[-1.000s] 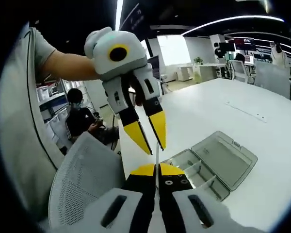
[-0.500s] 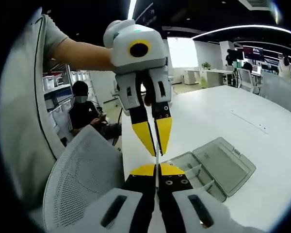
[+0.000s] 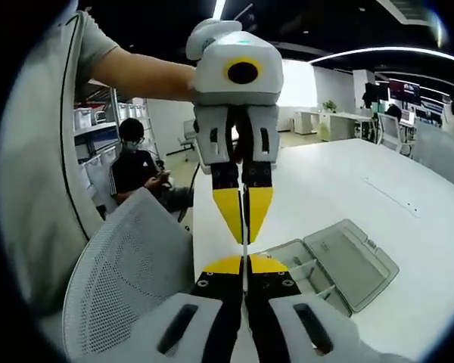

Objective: Insert the divider into the dual guide fixture by aligning both edges with the guide slots and pushing it downward to the bottom, including one-sided entry, uneven engagement, binding, and posture correction.

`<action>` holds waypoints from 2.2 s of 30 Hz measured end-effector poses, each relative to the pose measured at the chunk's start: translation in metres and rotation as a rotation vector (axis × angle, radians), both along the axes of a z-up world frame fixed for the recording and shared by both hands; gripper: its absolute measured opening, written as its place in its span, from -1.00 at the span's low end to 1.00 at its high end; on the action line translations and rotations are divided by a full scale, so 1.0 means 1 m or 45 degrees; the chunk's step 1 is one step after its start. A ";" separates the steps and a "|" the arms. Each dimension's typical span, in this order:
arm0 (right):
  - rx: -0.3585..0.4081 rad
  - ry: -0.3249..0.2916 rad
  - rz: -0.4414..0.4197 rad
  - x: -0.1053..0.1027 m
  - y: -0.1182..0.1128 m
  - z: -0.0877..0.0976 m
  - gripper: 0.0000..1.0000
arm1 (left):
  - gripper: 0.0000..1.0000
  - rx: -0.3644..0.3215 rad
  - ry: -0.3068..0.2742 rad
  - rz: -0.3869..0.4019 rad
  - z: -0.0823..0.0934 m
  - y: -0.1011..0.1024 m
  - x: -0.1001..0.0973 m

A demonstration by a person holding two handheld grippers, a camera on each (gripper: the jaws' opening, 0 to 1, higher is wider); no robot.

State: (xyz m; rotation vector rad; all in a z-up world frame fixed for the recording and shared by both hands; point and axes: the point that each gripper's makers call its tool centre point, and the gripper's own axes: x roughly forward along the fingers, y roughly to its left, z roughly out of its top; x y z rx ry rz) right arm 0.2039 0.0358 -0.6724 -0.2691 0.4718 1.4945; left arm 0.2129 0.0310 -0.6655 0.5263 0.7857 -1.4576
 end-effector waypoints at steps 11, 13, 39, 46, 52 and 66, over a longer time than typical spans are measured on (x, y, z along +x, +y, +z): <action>0.021 0.009 -0.004 0.000 0.001 -0.001 -1.00 | -1.00 0.012 0.047 0.019 -0.002 0.001 0.000; 0.024 0.011 -0.008 0.000 0.001 0.000 -1.00 | -1.00 0.010 0.053 0.025 -0.001 0.001 0.001; 0.019 0.040 -0.039 0.000 0.003 -0.006 -1.00 | -1.00 0.176 0.109 -0.012 -0.008 0.003 -0.003; 0.033 0.080 -0.053 0.001 0.001 -0.008 -1.00 | -1.00 0.204 0.119 -0.010 -0.008 0.005 -0.003; 0.059 0.127 -0.048 -0.001 0.001 -0.008 -1.00 | -1.00 0.189 0.099 -0.021 -0.004 0.003 -0.003; 0.052 0.150 -0.041 0.000 0.004 -0.007 -1.00 | -1.00 0.127 0.019 -0.058 0.004 -0.001 0.000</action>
